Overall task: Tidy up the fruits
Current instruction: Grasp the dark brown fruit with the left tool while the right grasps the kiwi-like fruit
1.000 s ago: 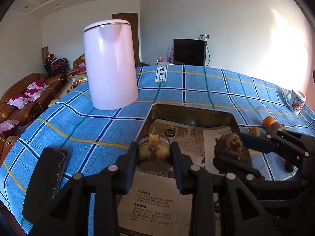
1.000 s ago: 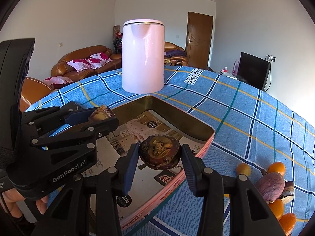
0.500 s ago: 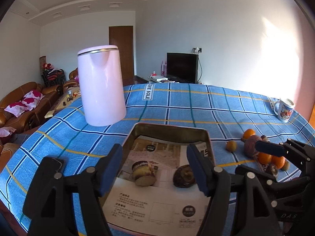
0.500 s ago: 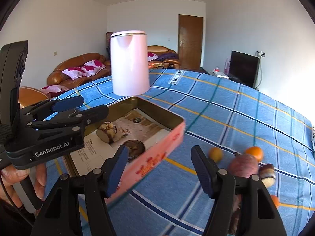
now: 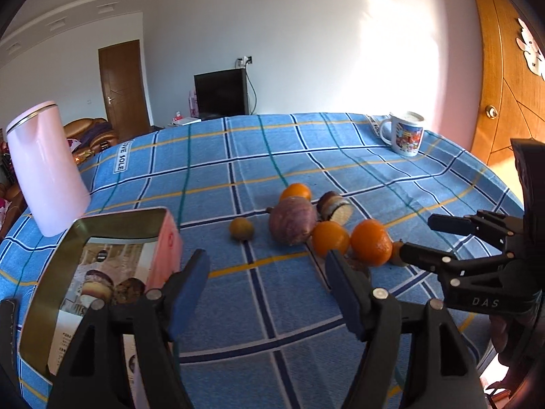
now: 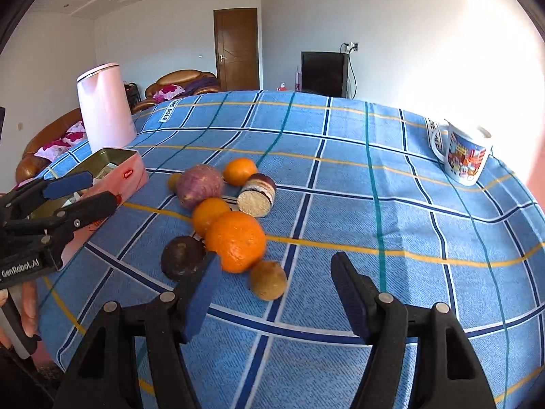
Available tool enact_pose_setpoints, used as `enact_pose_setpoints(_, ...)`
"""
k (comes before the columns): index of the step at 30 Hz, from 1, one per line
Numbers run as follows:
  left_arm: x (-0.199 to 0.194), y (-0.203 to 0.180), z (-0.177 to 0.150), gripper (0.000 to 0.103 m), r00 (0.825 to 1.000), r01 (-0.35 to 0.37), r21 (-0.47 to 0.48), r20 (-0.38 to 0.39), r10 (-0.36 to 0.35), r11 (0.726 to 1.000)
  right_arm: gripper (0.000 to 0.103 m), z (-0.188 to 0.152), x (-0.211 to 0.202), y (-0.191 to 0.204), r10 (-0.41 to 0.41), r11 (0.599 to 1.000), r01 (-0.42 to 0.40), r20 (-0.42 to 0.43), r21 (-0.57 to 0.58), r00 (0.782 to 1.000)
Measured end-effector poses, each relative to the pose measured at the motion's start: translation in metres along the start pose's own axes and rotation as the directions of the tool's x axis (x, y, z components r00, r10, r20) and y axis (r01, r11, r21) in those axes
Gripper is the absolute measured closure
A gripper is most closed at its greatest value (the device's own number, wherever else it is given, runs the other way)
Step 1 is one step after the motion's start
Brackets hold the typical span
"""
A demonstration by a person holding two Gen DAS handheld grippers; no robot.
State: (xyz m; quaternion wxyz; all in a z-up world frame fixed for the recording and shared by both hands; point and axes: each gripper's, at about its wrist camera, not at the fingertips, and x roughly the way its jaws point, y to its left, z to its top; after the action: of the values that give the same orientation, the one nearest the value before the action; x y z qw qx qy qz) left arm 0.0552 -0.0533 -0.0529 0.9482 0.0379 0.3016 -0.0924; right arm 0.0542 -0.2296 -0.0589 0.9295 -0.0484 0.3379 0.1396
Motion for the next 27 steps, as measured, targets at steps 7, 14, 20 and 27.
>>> enact_pose_setpoints(7, 0.023, -0.022, -0.003, 0.031, 0.995, 0.069, 0.033, -0.076, -0.066, 0.997, 0.052, -0.004, 0.016, -0.004, 0.045, 0.999, -0.044, -0.056, 0.016, 0.997)
enact_pose_setpoints(14, 0.037, -0.038, -0.005, 0.031, 0.984, 0.122, 0.062, -0.139, -0.112, 0.991, 0.064, -0.005, 0.027, -0.003, 0.094, 0.996, -0.093, -0.110, 0.012, 0.989)
enact_pose_setpoints(20, 0.051, -0.048, -0.005, 0.043, 0.968, 0.157, 0.088, -0.213, -0.135, 0.984, 0.075, -0.006, 0.027, -0.005, 0.107, 0.994, -0.105, -0.101, 0.028, 0.989)
enact_pose_setpoints(27, 0.053, -0.046, -0.007, 0.063, 0.959, 0.189, 0.058, -0.227, -0.172, 0.980, 0.075, -0.007, 0.018, -0.003, 0.082, 0.997, -0.082, -0.052, 0.012, 0.995)
